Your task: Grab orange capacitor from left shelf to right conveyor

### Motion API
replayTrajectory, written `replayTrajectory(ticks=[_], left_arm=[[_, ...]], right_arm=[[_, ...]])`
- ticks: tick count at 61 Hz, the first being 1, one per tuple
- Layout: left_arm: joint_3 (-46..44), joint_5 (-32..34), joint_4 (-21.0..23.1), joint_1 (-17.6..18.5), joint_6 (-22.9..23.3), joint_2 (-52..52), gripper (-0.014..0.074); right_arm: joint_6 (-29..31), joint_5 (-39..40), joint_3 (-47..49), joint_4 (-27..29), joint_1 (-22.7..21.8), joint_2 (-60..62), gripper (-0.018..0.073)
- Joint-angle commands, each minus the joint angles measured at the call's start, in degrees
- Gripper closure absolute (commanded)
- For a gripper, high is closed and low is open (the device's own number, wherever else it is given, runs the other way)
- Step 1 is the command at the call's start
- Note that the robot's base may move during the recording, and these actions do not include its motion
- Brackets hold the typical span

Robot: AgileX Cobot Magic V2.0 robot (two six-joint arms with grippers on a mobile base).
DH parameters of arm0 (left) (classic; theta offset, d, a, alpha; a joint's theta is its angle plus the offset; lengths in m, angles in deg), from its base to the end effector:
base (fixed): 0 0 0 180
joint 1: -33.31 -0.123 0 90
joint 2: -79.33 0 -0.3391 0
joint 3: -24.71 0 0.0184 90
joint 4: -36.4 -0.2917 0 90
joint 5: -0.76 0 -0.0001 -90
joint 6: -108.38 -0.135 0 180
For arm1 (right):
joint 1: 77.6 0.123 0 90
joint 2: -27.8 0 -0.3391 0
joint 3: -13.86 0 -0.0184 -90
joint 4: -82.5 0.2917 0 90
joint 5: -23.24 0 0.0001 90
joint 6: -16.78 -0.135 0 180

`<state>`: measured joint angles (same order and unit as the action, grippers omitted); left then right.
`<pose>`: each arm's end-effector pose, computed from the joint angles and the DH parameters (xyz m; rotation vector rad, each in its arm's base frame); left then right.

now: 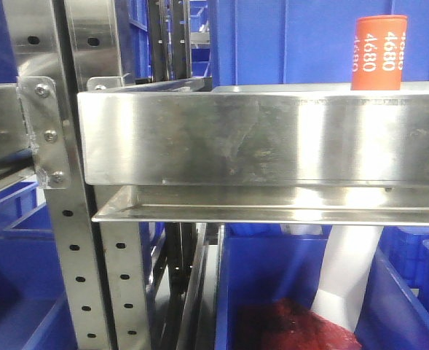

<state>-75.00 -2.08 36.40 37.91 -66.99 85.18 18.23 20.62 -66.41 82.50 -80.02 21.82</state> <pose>0.0872 -0.0070 0.1979 -0.0004 1.5544 -0.1273 0.0875 -0.0037 0.1983 0.0131 1.5513 -0.0534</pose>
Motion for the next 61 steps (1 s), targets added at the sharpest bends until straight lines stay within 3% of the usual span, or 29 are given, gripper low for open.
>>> replayTrajectory(ticks=[1,16,34,40,51,61], left_arm=[[-0.3,5.0,0.0,0.0,0.1,-1.1,0.0701],[-0.3,5.0,0.0,0.0,0.1,-1.1,0.0701],[-0.3,5.0,0.0,0.0,0.1,-1.1,0.0701],[-0.3,5.0,0.0,0.0,0.1,-1.1,0.0701],[-0.3,5.0,0.0,0.0,0.1,-1.1,0.0701],[-0.3,5.0,0.0,0.0,0.1,-1.1,0.0701]], right_arm=[[0.4,7.7,-0.1,0.0,-0.2,1.2,0.0523],[-5.4,7.7,1.8,0.3,-0.2,1.2,0.0523],[-5.6,-6.9,21.9,0.3,-0.2,-4.6,0.0511],[-5.6,-8.1,26.9,0.3,-0.2,-9.6,0.0433],[-5.6,-8.7,34.1,0.0,0.4,-19.2,0.0142],[-5.6,-11.4,38.3,0.0,4.8,-27.6,-0.0029]])
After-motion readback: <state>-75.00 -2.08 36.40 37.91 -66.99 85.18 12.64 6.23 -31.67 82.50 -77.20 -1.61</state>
